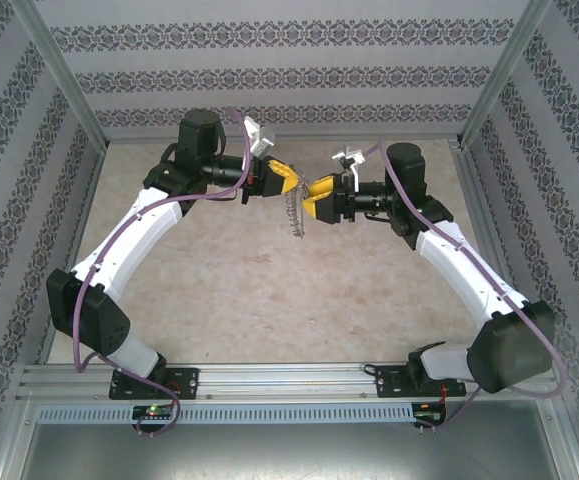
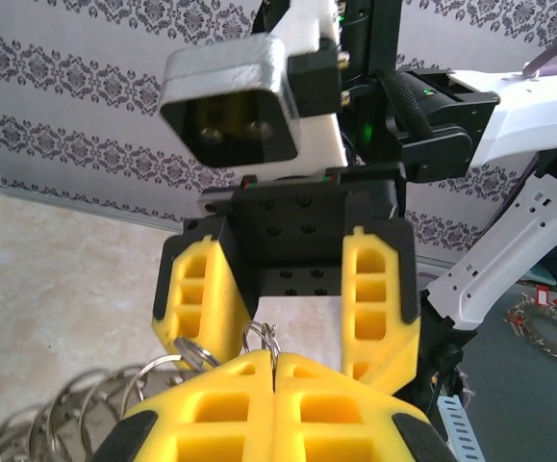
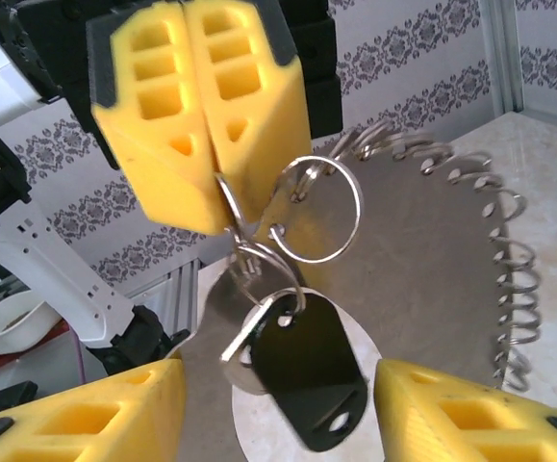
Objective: Put the keys on the keyring
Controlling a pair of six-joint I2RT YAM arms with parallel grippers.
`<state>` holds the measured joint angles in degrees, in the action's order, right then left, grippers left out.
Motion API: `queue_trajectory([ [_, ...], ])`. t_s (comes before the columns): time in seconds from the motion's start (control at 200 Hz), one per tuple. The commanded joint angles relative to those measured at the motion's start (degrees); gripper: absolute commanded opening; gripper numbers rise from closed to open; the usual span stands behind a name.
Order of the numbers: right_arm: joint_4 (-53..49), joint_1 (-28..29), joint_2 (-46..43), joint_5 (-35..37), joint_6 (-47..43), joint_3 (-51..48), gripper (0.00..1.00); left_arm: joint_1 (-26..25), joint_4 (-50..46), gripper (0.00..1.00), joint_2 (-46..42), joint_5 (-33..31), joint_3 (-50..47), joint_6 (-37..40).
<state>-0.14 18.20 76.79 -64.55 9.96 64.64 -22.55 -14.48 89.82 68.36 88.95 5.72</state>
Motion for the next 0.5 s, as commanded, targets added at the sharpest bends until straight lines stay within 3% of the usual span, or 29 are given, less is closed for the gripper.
queue_trajectory([
  [0.0, 2.3, 0.6, 1.1, -1.1, -0.2, 2.4, 0.51, -0.5, 3.8, 0.00, -2.3, 0.6, 0.1, -0.9],
  [0.07, 2.4, 0.6, 1.4, -1.1, -0.3, 2.7, 0.44, -0.4, 3.8, 0.00, -2.2, 0.6, 0.0, -0.9],
  [0.19, 2.3, 0.5, 1.2, -0.8, -0.4, 2.7, 0.16, -0.4, 4.4, 0.00, -2.3, 0.4, -0.2, -1.1],
  [0.28, 1.9, 0.4, 0.4, -1.0, -0.5, 2.2, 0.00, -0.4, 5.1, 0.00, -2.4, -0.2, -0.5, -1.4],
  [0.495, 0.3, 0.8, -2.9, -1.1, -1.0, -0.3, 0.00, -0.4, 7.0, 0.00, -2.5, -1.6, -1.4, -2.4],
])
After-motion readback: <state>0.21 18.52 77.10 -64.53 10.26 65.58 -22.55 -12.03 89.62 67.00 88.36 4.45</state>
